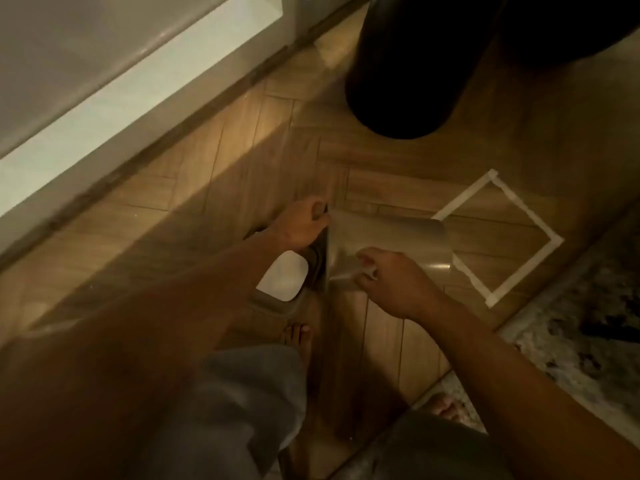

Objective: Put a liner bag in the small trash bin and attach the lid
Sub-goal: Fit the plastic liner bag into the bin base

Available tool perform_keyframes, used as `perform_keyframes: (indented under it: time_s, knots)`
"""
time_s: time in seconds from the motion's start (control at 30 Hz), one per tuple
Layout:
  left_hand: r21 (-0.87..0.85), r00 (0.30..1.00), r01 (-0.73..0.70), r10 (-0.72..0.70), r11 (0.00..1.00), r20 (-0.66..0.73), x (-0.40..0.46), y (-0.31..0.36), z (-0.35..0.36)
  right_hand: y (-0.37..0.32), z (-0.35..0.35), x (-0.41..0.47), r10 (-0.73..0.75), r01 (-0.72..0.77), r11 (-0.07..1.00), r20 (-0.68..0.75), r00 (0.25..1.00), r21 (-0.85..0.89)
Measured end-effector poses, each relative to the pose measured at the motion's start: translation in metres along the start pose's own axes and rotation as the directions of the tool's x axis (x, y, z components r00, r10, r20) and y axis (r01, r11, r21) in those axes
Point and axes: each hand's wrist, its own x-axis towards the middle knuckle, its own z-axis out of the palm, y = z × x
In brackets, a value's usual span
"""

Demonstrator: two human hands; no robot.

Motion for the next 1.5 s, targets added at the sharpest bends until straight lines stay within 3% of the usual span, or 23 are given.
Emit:
perform_keyframes:
  time_s: [0.13, 0.27, 0.47, 0.7, 1.0, 1.27, 1.5]
  knots:
    - [0.032, 0.999, -0.02, 0.019, 0.999, 0.033, 0.006, 0.0, 0.0, -0.003, 0.017, 0.024, 0.087, -0.087, 0.996, -0.033, 0.996, 0.002]
    - [-0.053, 1.0, -0.016, 0.017, 0.998, 0.021, 0.015, 0.0, 0.001, -0.002, 0.041, 0.043, 0.16, -0.155, 0.985, -0.053, 0.986, 0.079]
    - [-0.069, 0.999, -0.03, 0.033, 0.997, 0.039, 0.019, -0.007, 0.008, -0.006, 0.072, 0.052, 0.141, -0.143, 0.99, -0.121, 0.983, -0.005]
    - [-0.154, 0.997, 0.072, -0.069, 0.985, 0.028, 0.026, -0.006, 0.015, -0.01, 0.086, 0.053, 0.167, -0.172, 0.985, -0.125, 0.978, -0.027]
    - [-0.07, 0.989, 0.116, -0.11, 0.991, 0.095, 0.024, 0.023, 0.035, 0.02, 0.052, 0.017, 0.19, -0.2, 0.978, -0.138, 0.972, -0.06]
    - [0.026, 0.992, 0.097, -0.099, 0.995, 0.077, 0.015, 0.068, 0.04, 0.044, 0.014, -0.018, 0.186, -0.194, 0.981, -0.293, 0.938, 0.004]
    - [0.136, 0.97, 0.122, -0.147, 0.983, 0.192, -0.007, 0.082, 0.033, 0.048, -0.006, -0.044, 0.197, -0.182, 0.98, -0.419, 0.886, 0.076]
